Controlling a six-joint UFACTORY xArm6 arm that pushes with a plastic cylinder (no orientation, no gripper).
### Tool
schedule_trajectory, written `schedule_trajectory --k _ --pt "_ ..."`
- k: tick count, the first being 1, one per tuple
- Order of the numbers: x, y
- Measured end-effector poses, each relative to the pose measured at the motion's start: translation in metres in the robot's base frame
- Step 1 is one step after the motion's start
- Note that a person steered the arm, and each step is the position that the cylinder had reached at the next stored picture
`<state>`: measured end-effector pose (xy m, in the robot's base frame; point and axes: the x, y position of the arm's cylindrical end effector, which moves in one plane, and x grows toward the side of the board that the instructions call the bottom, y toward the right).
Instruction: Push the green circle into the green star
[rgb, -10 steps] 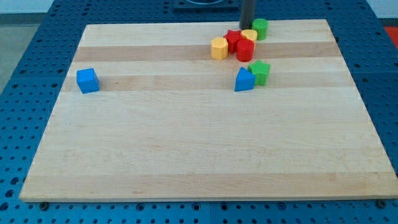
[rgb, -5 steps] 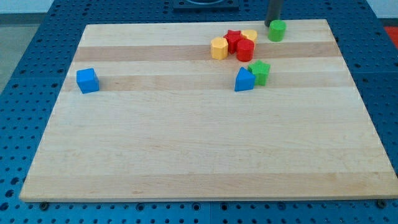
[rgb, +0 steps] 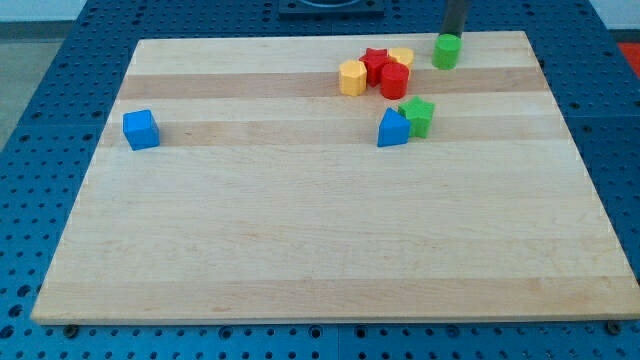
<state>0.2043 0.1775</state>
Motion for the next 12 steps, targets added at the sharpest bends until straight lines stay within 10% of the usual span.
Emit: schedule_trajectory --k 12 --pt "0.156 -0.033"
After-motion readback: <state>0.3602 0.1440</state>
